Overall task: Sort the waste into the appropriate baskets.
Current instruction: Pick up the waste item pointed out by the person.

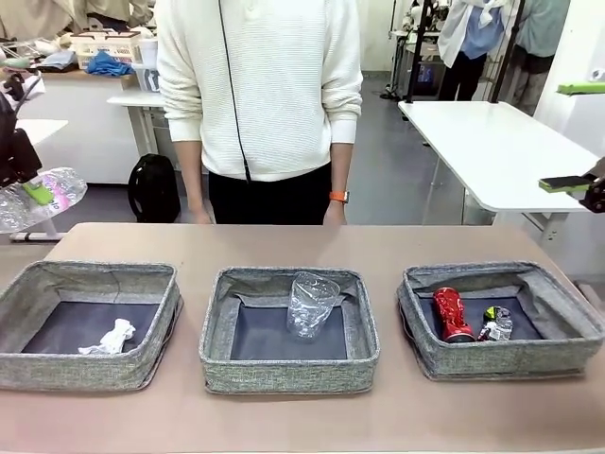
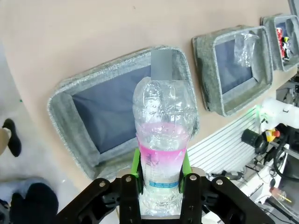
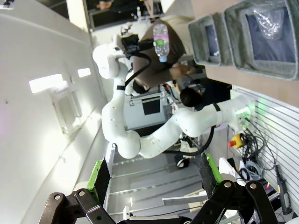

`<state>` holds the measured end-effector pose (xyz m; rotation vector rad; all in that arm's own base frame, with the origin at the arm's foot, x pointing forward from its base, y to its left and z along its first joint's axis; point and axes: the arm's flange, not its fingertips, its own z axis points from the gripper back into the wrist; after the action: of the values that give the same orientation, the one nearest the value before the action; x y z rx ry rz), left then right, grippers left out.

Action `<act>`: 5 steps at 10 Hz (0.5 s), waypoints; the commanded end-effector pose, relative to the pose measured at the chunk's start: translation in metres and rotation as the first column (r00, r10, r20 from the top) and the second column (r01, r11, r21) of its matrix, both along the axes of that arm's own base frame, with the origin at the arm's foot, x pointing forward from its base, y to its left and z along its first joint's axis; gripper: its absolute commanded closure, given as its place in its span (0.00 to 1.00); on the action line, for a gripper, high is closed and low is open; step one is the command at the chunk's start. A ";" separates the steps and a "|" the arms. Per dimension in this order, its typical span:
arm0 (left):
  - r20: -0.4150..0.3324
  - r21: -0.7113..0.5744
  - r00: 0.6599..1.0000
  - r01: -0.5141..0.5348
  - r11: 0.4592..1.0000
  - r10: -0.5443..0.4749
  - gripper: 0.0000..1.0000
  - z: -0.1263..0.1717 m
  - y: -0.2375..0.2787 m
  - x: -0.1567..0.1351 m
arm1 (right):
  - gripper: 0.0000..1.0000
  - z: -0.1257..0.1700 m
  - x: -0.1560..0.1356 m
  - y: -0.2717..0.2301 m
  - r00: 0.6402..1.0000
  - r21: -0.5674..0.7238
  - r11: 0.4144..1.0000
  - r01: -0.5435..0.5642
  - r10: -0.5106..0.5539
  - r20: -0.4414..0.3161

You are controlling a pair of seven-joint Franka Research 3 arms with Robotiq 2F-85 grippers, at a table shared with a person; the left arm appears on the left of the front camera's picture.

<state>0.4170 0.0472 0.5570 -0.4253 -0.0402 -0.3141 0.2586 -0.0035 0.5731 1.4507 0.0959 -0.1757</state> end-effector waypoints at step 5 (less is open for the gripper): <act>0.051 0.145 0.975 -0.220 0.965 0.215 0.65 0.087 -0.165 -0.036 | 0.00 0.005 0.001 0.002 1.000 0.024 1.000 -0.001 0.000 0.016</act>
<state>0.3818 -0.0983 0.6304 -0.3277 -0.0752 -0.1951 0.2585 -0.0034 0.5732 1.4504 0.0958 -0.1757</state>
